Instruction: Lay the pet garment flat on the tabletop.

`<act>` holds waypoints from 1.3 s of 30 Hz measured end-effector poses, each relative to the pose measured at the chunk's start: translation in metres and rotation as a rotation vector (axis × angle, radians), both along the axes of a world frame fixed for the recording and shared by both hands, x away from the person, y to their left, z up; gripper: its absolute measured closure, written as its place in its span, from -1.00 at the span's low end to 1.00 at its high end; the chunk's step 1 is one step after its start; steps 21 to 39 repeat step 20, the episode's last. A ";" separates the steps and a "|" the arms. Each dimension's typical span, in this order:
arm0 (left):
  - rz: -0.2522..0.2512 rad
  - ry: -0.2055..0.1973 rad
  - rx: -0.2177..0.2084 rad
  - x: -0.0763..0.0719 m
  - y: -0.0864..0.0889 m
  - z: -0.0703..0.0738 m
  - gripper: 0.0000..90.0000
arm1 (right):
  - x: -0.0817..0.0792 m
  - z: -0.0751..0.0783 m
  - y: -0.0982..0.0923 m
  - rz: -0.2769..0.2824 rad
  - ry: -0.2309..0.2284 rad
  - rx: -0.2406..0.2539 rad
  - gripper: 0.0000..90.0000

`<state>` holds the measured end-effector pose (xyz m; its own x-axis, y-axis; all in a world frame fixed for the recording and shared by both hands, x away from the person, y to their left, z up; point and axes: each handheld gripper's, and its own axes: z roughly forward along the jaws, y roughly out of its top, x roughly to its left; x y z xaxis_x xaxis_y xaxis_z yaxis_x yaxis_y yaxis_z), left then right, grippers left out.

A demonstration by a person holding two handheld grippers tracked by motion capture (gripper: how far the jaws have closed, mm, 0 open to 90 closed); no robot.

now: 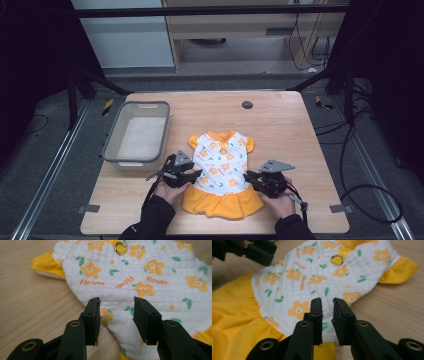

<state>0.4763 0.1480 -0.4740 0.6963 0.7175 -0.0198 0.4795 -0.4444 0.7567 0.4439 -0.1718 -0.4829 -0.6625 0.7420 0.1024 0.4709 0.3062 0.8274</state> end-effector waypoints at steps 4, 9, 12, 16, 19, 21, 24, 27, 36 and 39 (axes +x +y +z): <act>-0.006 -0.031 -0.038 -0.014 0.016 0.008 0.15 | -0.001 0.006 -0.019 -0.063 -0.036 0.037 0.47; 0.009 -0.061 -0.061 -0.032 0.039 0.009 -0.04 | -0.001 0.008 -0.047 -0.162 -0.072 0.045 0.19; 0.036 -0.070 -0.064 -0.041 0.057 0.008 -0.15 | -0.001 0.009 -0.062 -0.215 -0.066 0.064 0.09; 0.071 -0.081 -0.087 -0.053 0.081 0.006 -0.26 | -0.002 0.007 -0.075 -0.268 -0.075 0.046 -0.09; 0.083 -0.077 -0.088 -0.056 0.088 0.005 -0.30 | -0.002 0.006 -0.080 -0.285 -0.078 0.047 -0.18; 0.093 -0.083 -0.090 -0.059 0.095 0.005 -0.30 | -0.002 0.006 -0.082 -0.293 -0.079 0.041 -0.21; 0.093 -0.083 -0.090 -0.059 0.095 0.005 -0.30 | -0.002 0.006 -0.082 -0.293 -0.079 0.041 -0.21; 0.093 -0.083 -0.090 -0.059 0.095 0.005 -0.30 | -0.002 0.006 -0.082 -0.293 -0.079 0.041 -0.21; 0.093 -0.083 -0.090 -0.059 0.095 0.005 -0.30 | -0.002 0.006 -0.082 -0.293 -0.079 0.041 -0.21; 0.093 -0.083 -0.090 -0.059 0.095 0.005 -0.30 | -0.002 0.006 -0.082 -0.293 -0.079 0.041 -0.21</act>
